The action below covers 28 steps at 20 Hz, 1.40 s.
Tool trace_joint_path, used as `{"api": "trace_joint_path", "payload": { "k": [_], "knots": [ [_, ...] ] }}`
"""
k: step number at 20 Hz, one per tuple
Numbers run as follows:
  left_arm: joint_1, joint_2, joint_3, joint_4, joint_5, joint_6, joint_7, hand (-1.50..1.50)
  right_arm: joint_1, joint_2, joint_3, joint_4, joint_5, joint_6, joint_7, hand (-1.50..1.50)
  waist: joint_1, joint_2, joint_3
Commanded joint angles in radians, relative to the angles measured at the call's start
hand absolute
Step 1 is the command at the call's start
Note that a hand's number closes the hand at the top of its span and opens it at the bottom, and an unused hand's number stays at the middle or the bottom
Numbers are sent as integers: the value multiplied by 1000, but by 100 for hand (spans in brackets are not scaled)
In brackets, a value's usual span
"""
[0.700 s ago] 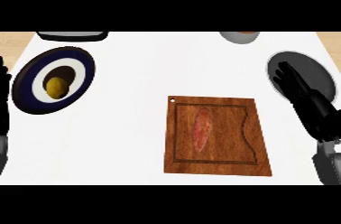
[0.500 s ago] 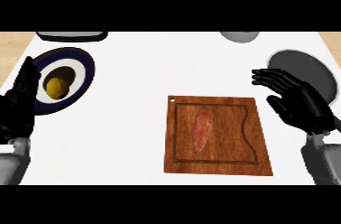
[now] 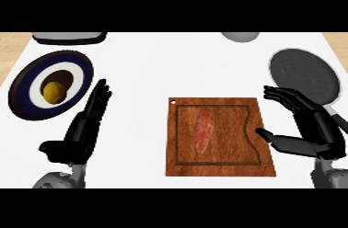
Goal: Pick the sweet potato from the cutting board and place it in the pan
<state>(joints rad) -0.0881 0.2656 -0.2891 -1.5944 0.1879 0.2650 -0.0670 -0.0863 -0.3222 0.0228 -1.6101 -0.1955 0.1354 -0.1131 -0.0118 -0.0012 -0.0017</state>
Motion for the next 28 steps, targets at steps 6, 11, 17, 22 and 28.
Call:
{"api": "trace_joint_path", "payload": {
  "k": [6,11,17,22,28],
  "knots": [
    [-3,-27,18,22,10,-82,-33,0,-6,-100,23,-42,182,49,0,-150,13,1,1],
    [37,-65,-38,-3,-32,-57,-45,0,-139,-134,120,-64,255,98,210,-150,23,1,1],
    [44,-59,-16,26,-24,-80,-75,0,-273,-159,273,14,383,205,369,-150,37,3,0],
    [22,-84,-12,41,-35,-69,-63,0,-340,-99,408,57,473,278,452,-150,30,2,1],
    [13,-105,7,77,-59,-85,-87,0,-355,13,470,73,582,307,574,-150,15,1,1]
  ]
}}
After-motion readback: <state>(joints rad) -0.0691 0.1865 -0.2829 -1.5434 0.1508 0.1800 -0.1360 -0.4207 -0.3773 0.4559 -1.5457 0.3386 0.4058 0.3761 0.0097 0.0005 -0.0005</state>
